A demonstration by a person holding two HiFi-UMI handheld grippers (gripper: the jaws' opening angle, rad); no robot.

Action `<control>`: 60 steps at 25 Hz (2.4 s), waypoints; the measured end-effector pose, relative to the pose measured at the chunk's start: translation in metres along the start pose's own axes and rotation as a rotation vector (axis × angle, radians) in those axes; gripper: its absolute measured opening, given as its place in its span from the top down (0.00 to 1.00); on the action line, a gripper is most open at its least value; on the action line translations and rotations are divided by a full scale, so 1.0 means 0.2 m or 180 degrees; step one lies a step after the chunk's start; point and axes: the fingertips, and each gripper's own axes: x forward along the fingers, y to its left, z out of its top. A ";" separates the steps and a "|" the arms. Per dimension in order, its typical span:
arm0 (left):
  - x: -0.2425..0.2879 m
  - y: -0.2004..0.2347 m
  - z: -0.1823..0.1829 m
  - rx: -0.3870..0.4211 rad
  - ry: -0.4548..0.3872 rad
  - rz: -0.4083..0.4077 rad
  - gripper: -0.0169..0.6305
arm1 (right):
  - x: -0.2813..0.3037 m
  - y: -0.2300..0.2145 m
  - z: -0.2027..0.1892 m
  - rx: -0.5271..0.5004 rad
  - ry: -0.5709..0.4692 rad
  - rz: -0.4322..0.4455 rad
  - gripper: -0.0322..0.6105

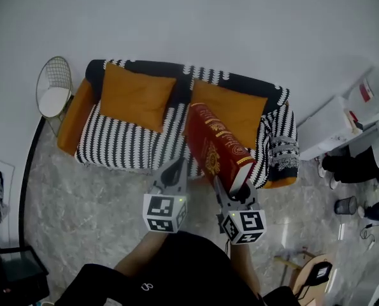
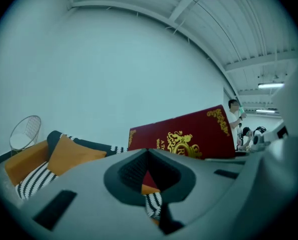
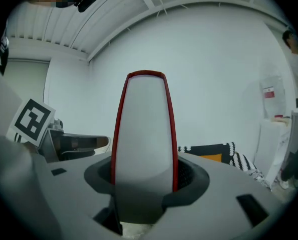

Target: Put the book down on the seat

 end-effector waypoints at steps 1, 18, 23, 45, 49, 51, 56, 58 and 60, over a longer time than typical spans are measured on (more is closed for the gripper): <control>0.06 0.04 0.01 0.0001 0.0022 -0.0015 0.95 | 0.06 -0.01 0.02 0.0015 -0.0011 -0.0003 0.58; 0.54 0.10 0.02 -0.0099 0.0289 -0.0181 0.95 | 0.43 -0.34 0.08 0.0044 0.0180 -0.0273 0.58; 0.60 0.09 -0.04 -0.0229 0.0429 -0.0177 0.95 | 0.47 -0.37 0.07 -0.0165 0.0338 -0.0242 0.58; 0.69 0.24 -0.21 -0.0712 0.0684 0.0071 0.95 | 0.67 -0.28 -0.45 -0.2150 0.1927 0.1191 0.58; 0.71 0.25 -0.21 -0.0779 0.0671 0.0091 0.95 | 0.69 -0.30 -0.57 -0.2594 0.2389 0.1471 0.58; 0.71 0.26 -0.22 -0.0807 0.0675 0.0116 0.95 | 0.72 -0.31 -0.61 -0.2705 0.2552 0.1600 0.58; 0.70 0.30 -0.28 -0.0882 0.0737 0.0226 0.95 | 0.82 -0.41 -0.76 -0.2932 0.2880 0.1873 0.58; 0.70 0.33 -0.31 -0.0911 0.0769 0.0284 0.95 | 0.88 -0.47 -0.82 -0.2997 0.2990 0.1950 0.58; 0.68 0.35 -0.36 -0.0964 0.0821 0.0368 0.95 | 0.94 -0.52 -0.90 -0.3038 0.3088 0.2059 0.58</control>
